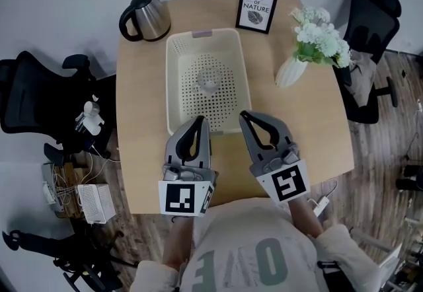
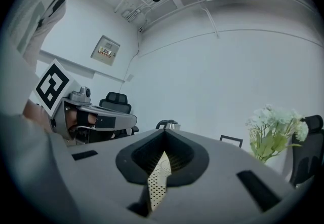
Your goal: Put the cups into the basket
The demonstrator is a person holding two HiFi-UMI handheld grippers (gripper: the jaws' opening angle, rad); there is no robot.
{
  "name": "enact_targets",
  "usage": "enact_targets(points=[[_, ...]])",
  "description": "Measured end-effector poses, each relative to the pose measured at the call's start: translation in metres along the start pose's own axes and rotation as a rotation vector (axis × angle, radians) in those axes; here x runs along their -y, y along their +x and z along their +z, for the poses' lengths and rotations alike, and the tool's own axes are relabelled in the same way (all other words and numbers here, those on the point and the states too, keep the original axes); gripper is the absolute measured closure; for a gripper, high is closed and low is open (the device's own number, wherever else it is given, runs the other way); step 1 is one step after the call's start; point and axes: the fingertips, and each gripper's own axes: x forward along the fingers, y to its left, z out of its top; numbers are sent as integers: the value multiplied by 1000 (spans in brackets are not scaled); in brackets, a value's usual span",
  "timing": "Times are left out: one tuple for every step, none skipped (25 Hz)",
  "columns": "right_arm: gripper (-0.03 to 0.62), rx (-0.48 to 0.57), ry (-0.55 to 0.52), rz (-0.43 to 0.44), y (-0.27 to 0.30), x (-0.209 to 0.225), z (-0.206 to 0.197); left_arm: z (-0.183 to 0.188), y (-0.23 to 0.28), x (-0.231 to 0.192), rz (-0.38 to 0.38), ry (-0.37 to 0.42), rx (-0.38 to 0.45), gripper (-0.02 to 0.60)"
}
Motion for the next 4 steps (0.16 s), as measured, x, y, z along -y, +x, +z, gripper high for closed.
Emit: enact_targets(points=[[597,2,0,1,0,0,0,-1,0,-1,1,-5,-2,571],[597,3,0,1,0,0,0,-2,1,-1,1,-11,-6,571],[597,4,0,0,1,0,0,-3,1,-2,2,-15,-9,571],[597,5,-1,0,1,0,0,-4,1,-3,3,-19,-13,571]])
